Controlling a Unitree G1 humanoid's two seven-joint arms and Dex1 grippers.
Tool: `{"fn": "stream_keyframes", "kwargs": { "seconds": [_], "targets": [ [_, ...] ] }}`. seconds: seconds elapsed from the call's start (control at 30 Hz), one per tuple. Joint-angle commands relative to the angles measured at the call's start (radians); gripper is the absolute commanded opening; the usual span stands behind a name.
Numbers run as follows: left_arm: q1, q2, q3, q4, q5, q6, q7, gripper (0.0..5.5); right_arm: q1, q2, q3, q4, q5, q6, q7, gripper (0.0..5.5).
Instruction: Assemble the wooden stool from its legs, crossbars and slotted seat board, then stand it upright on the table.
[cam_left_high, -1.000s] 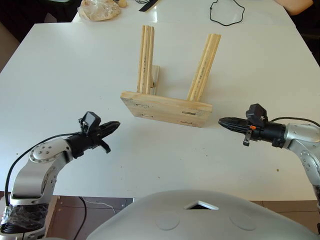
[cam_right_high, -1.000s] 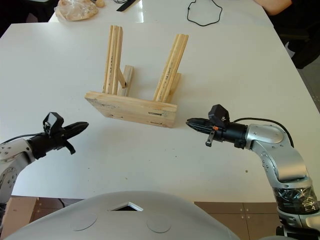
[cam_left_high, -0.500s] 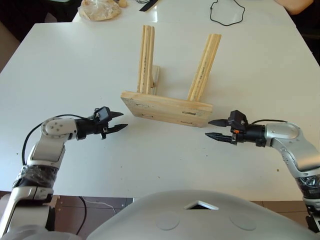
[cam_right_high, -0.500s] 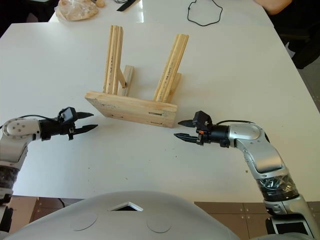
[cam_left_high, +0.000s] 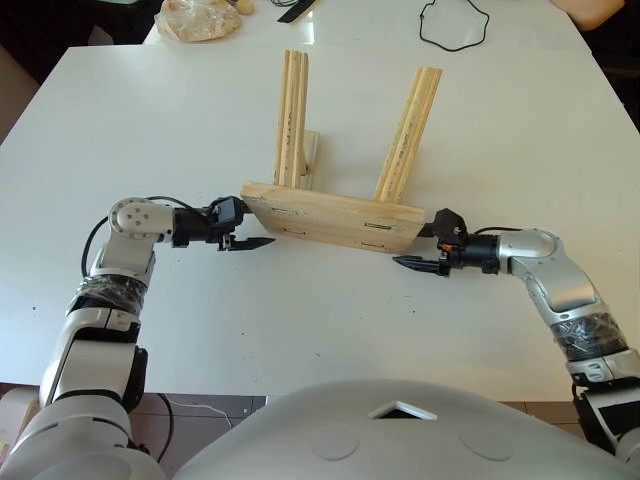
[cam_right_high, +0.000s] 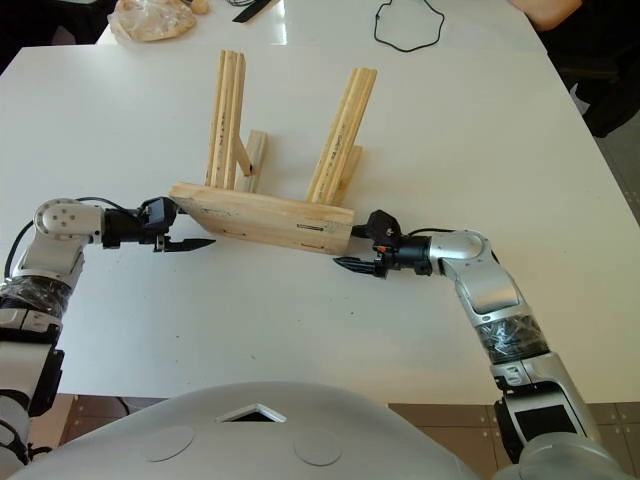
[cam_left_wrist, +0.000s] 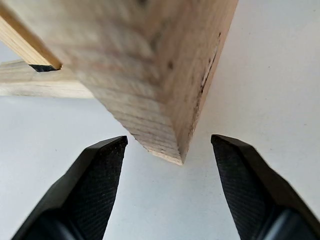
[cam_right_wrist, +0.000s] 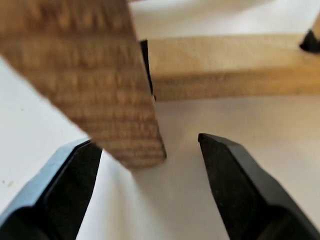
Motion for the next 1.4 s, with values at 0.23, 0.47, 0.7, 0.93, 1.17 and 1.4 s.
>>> {"fn": "stream_keyframes", "kwargs": {
  "seconds": [0.23, 0.47, 0.7, 0.93, 1.17, 1.4],
  "targets": [
    [-0.093, -0.058, -0.025, 0.126, 0.046, -0.112, -0.007, 2.91, -0.072, 0.045, 0.015, 0.125, -0.016, -0.080, 0.052, 2.92],
    [-0.059, -0.060, -0.015, 0.051, 0.018, -0.068, -0.018, 1.74, -0.082, 0.040, -0.025, 0.117, 0.068, -0.016, 0.134, 1.75],
    [0.046, -0.064, 0.015, -0.254, -0.133, 0.244, -0.053, 1.60, -0.078, 0.001, -0.050, 0.043, 0.148, 0.085, 0.248, 1.73],
    [0.241, -0.110, 0.215, -0.823, -0.744, 0.925, 0.198, 1.54, -0.035, 0.011, -0.268, -0.266, 0.604, 0.526, 0.163, 1.72],
    [0.182, -0.354, 0.290, -1.036, -1.436, 0.856, 0.941, 1.55, -0.174, 0.127, -0.391, -0.394, 1.476, 0.458, -0.471, 1.72],
    [0.135, -0.555, 0.250, -1.142, -1.537, 0.662, 1.325, 1.55, -0.343, 0.286, -0.457, -0.433, 1.738, 0.174, -0.847, 1.70]
  ]
}}
